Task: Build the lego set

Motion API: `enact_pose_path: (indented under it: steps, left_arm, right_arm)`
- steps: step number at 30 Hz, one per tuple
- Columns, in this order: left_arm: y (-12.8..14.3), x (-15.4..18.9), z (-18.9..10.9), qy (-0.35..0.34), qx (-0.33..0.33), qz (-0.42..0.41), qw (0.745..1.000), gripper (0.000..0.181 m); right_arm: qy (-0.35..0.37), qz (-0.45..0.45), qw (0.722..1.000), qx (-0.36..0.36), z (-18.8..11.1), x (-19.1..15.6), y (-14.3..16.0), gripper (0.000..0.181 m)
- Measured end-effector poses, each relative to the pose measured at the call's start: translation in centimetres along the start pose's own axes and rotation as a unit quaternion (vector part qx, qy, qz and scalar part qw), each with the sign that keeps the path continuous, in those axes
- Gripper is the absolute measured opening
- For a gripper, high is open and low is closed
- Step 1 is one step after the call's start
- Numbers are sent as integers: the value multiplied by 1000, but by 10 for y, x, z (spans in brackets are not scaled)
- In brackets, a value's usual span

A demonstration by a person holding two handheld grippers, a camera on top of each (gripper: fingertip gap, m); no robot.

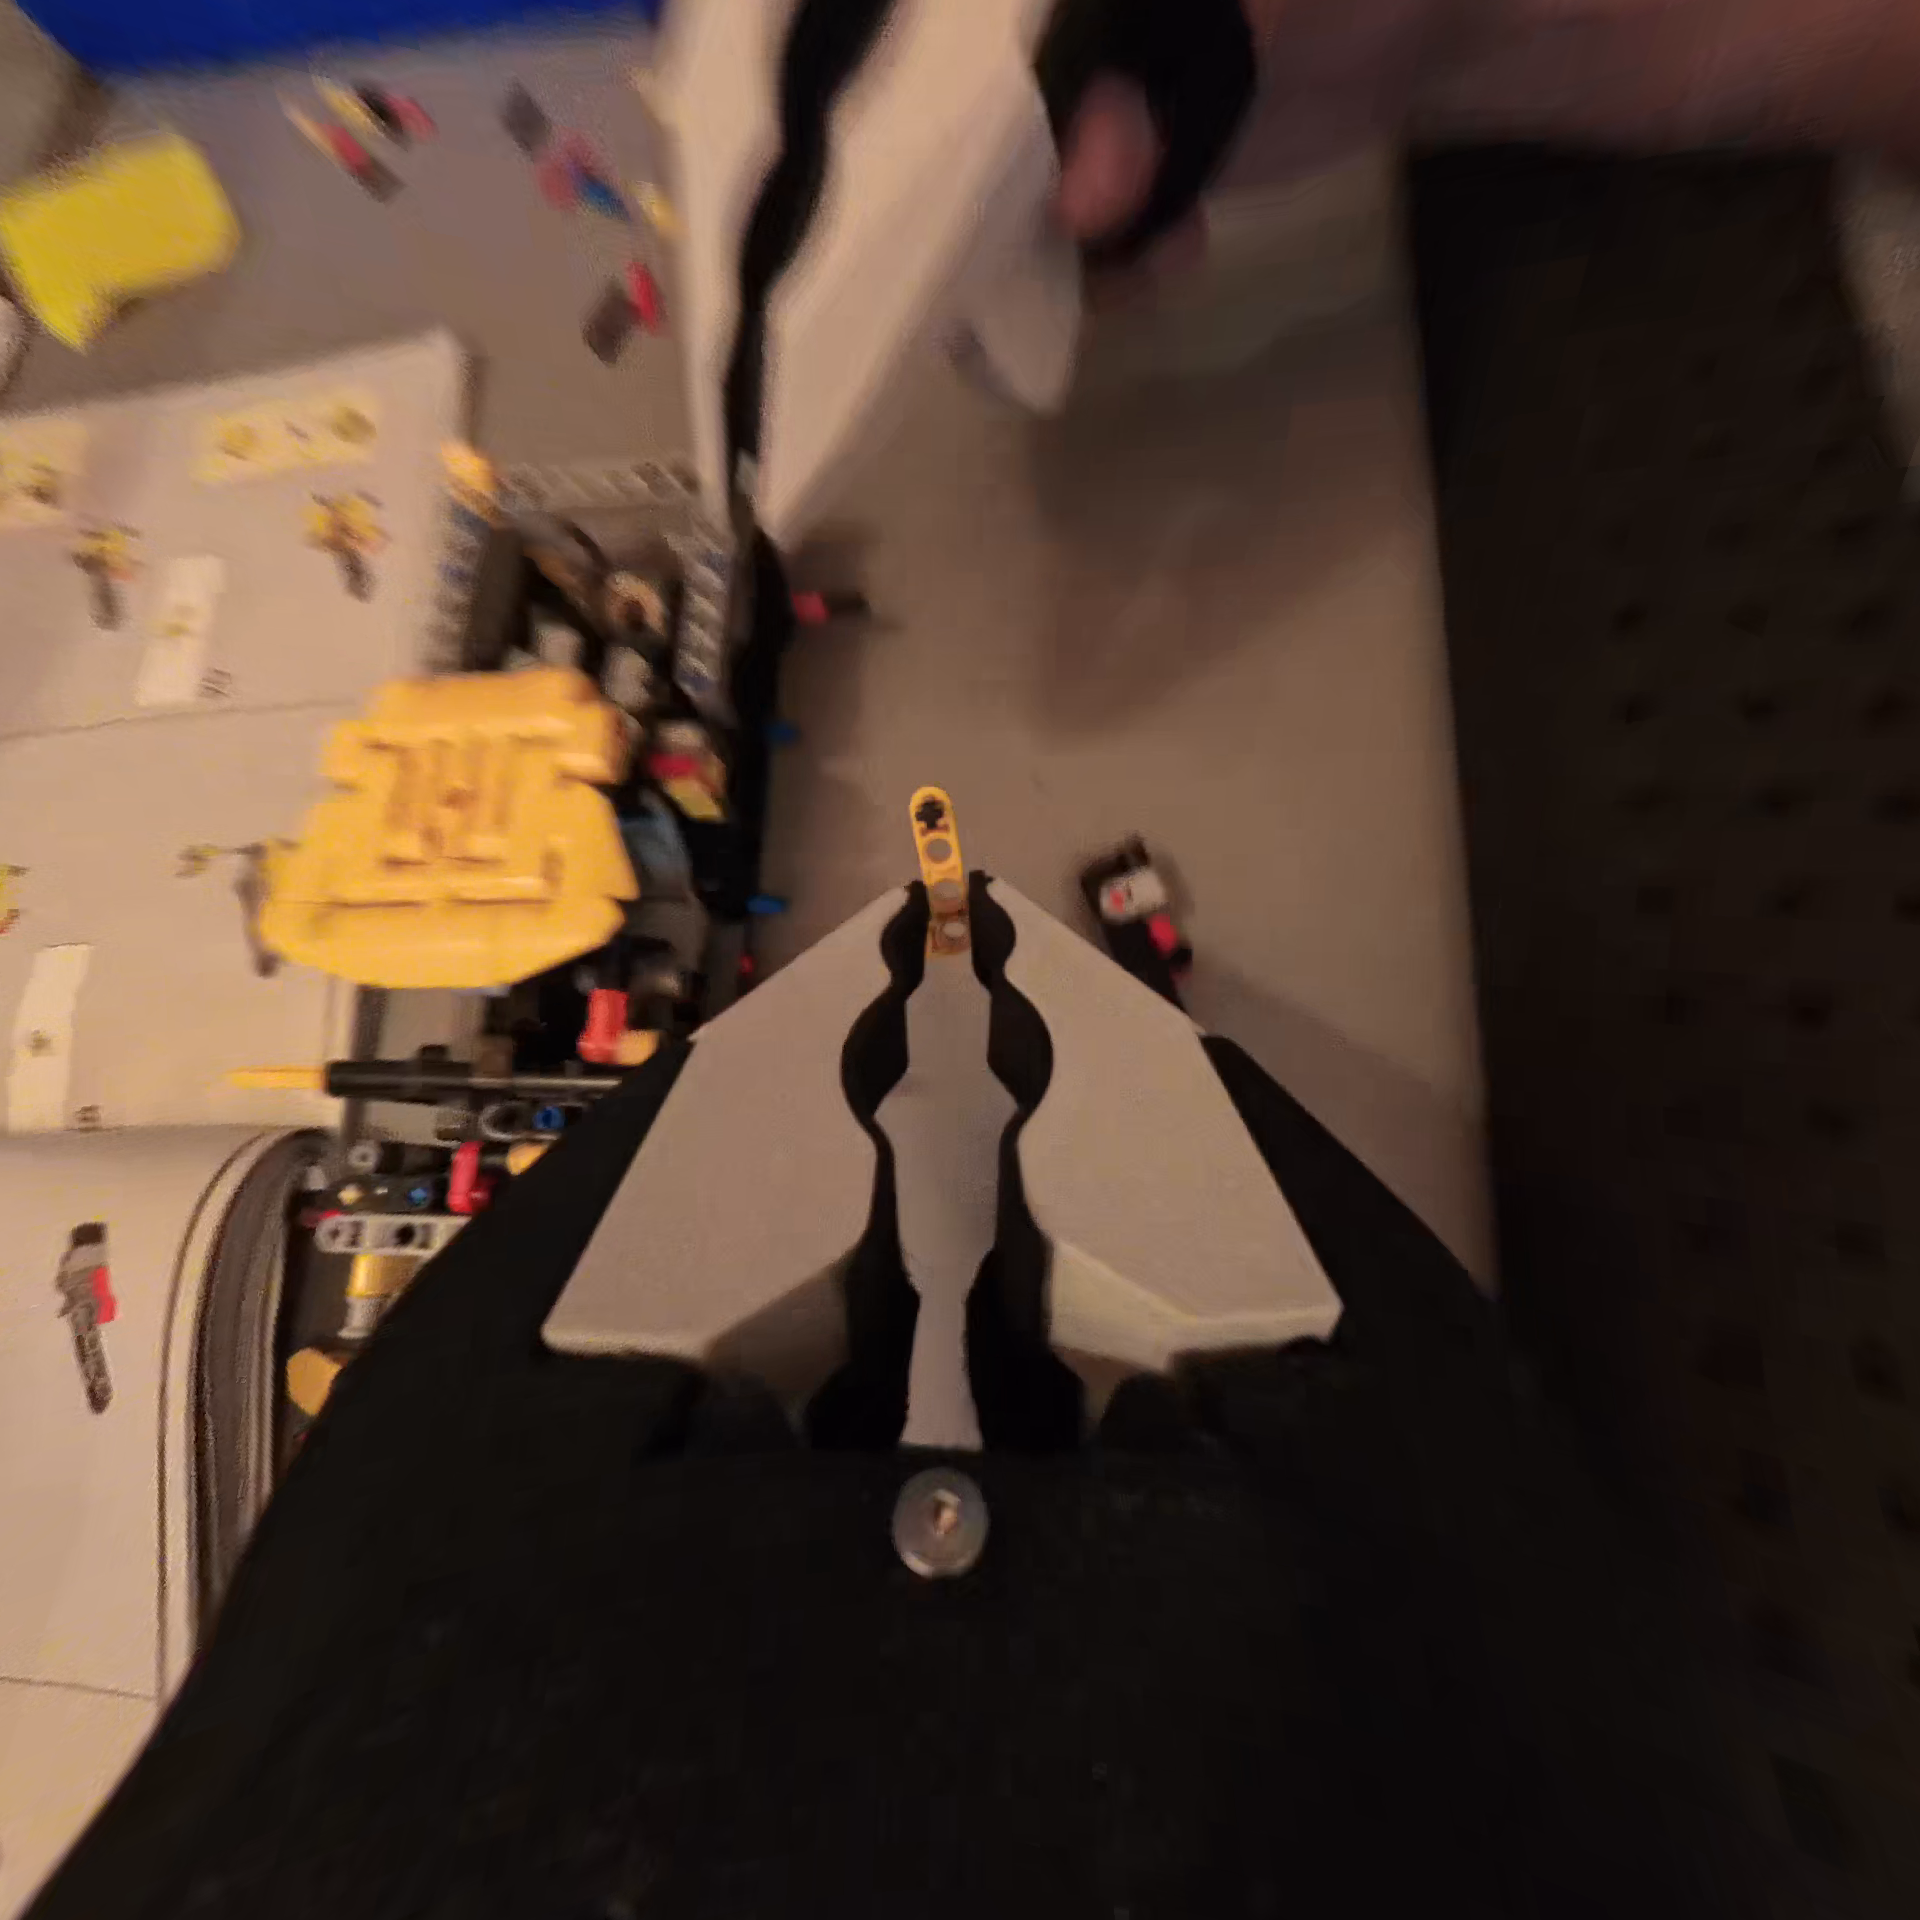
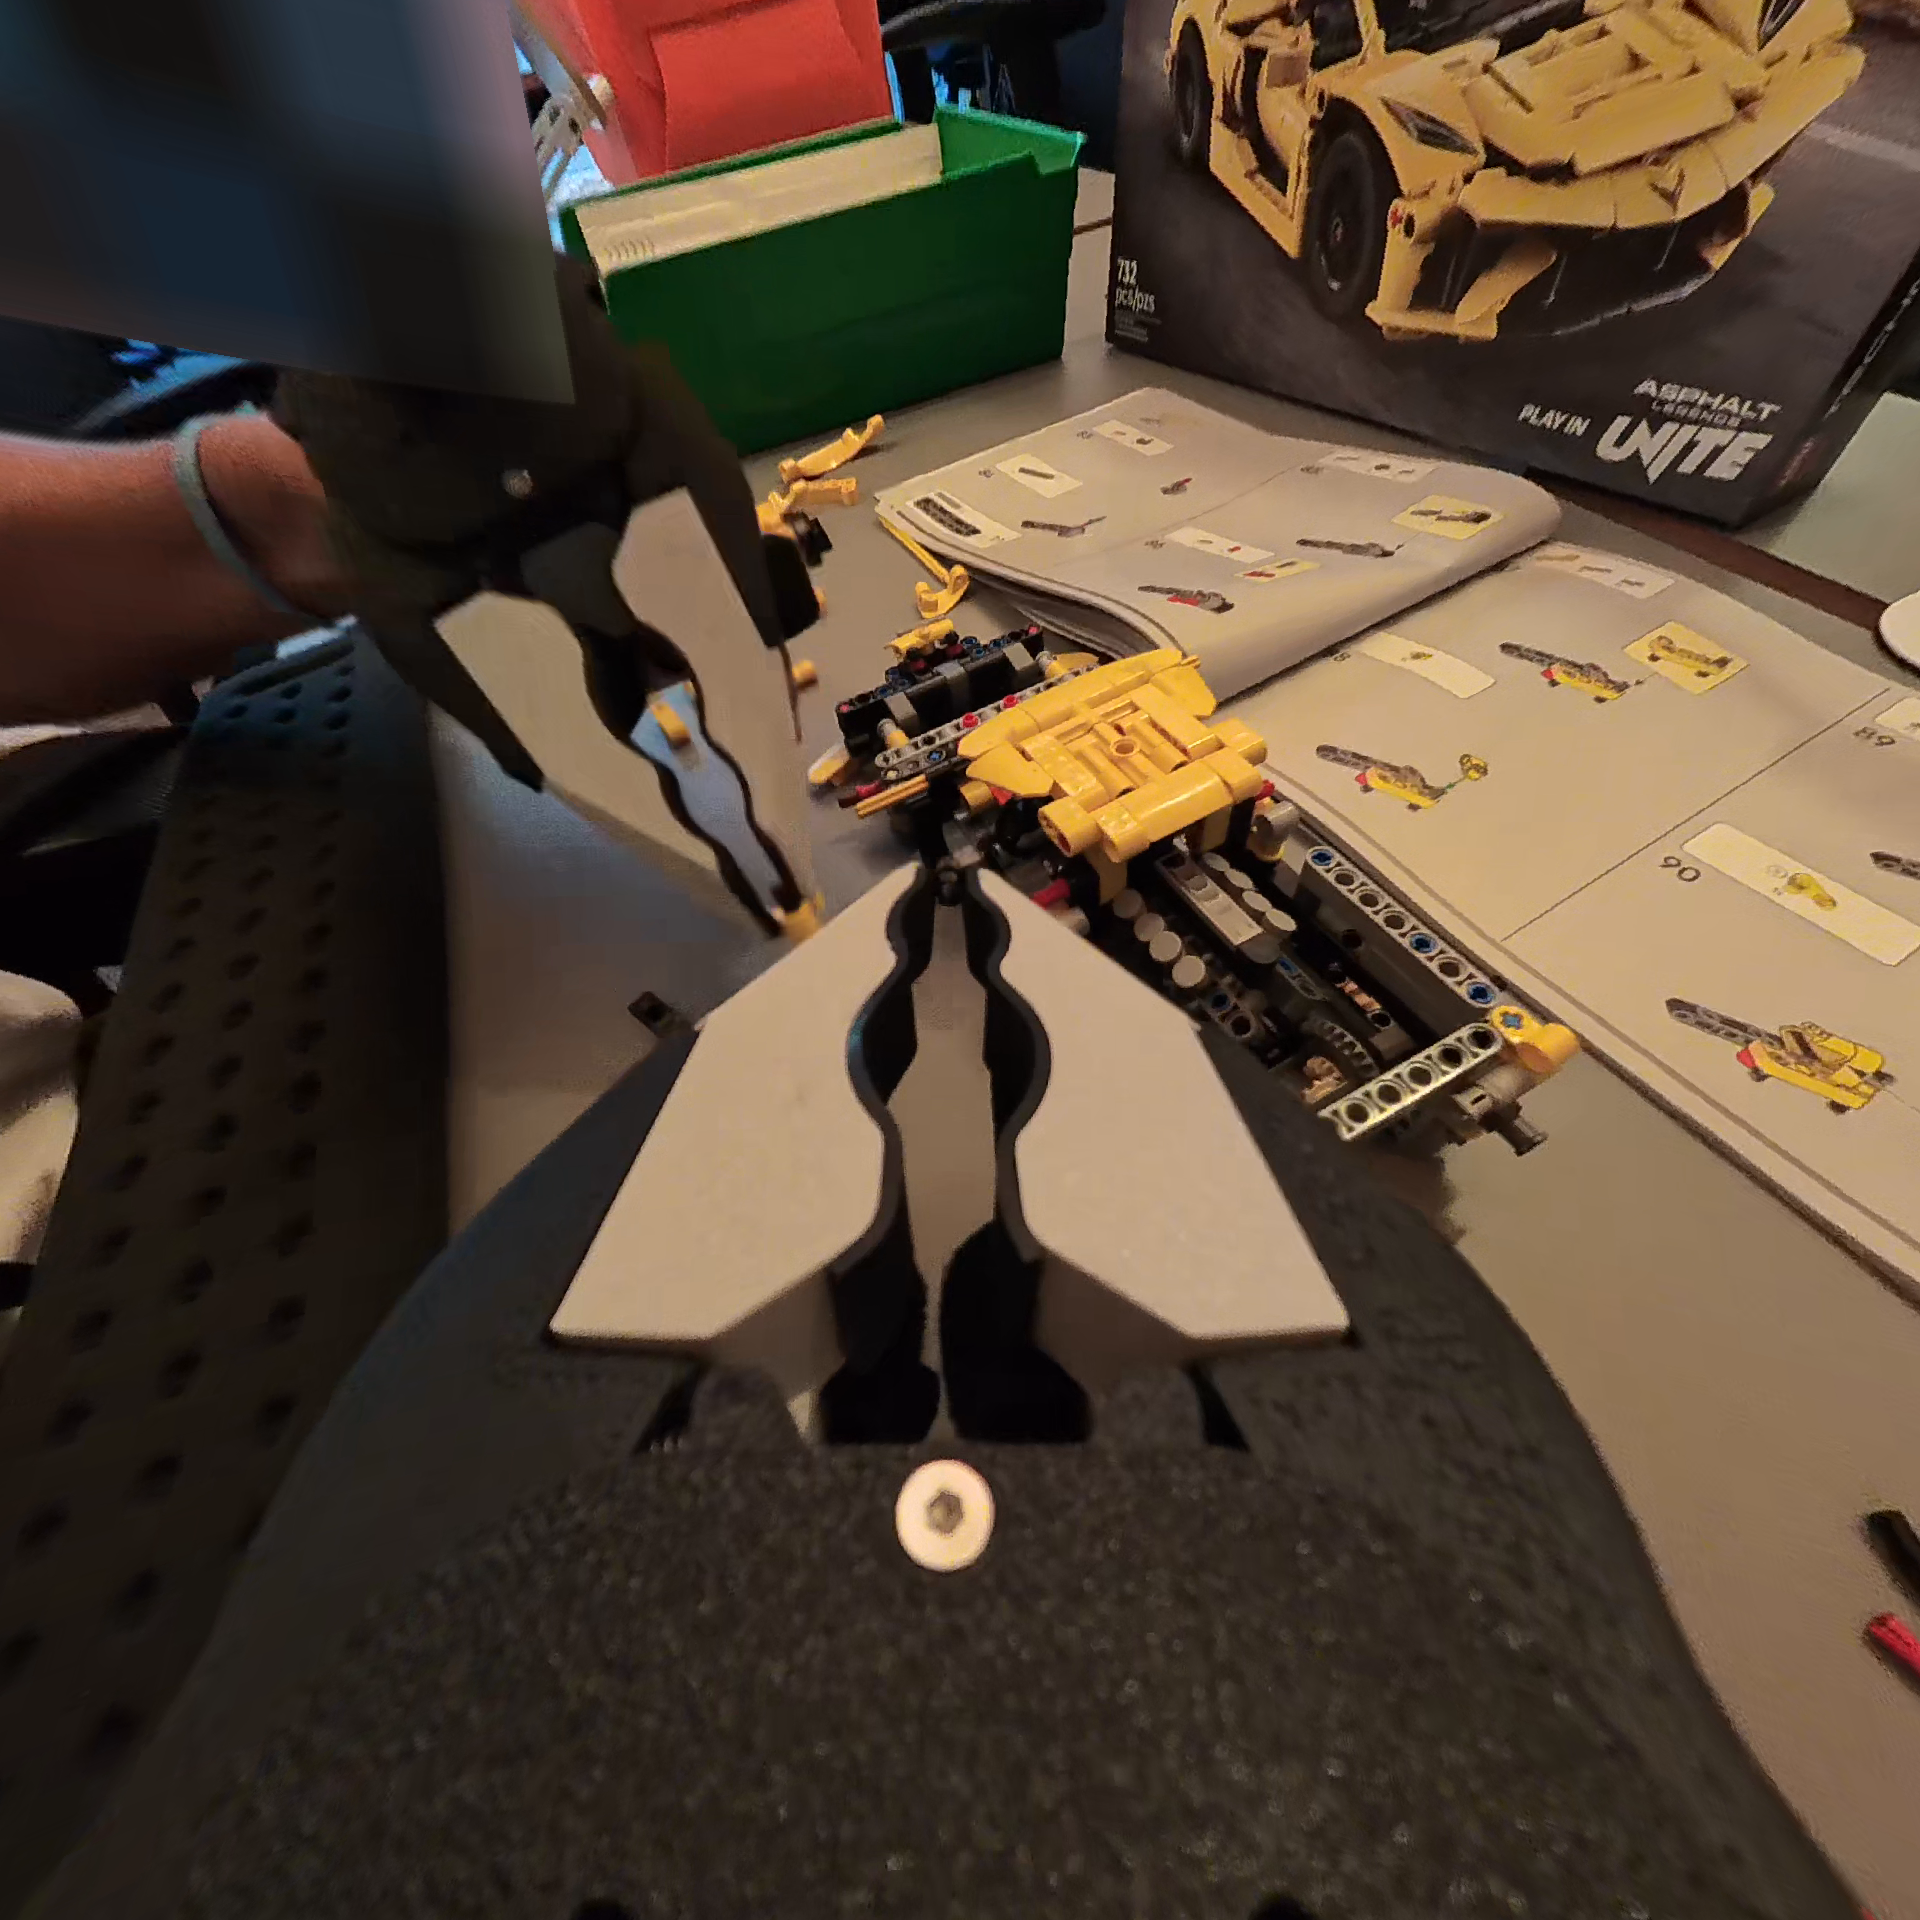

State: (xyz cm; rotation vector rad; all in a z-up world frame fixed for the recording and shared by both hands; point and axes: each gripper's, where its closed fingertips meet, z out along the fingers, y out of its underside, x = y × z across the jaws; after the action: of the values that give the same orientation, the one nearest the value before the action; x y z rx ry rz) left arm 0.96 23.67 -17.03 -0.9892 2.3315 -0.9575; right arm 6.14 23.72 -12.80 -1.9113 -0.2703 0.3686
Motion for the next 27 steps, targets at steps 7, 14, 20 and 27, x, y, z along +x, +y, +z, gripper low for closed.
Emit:
enact_pose_path:
  steps: [7, 14, 20, 27]
  left_arm:
    - [-78, -50, -91, 11, 391, -244, 888, 7]
    - [-80, -60, -134, 76, 527, -299, 792, 7]
    - [-58, -79, -155, 72, 568, -334, 749, 7]
    - [-59, -74, -143, 122, 566, -359, 732, 6]
  right_arm:
    - [-19, -8, 995, 98, -8, -2, -43, 4]
    - [-77, -85, 992, 44, 25, -13, -104, 4]
    - [-122, 0, 988, 92, 52, -15, -110, 4]
    - [-92, -84, 986, 115, 56, -39, -109, 4]
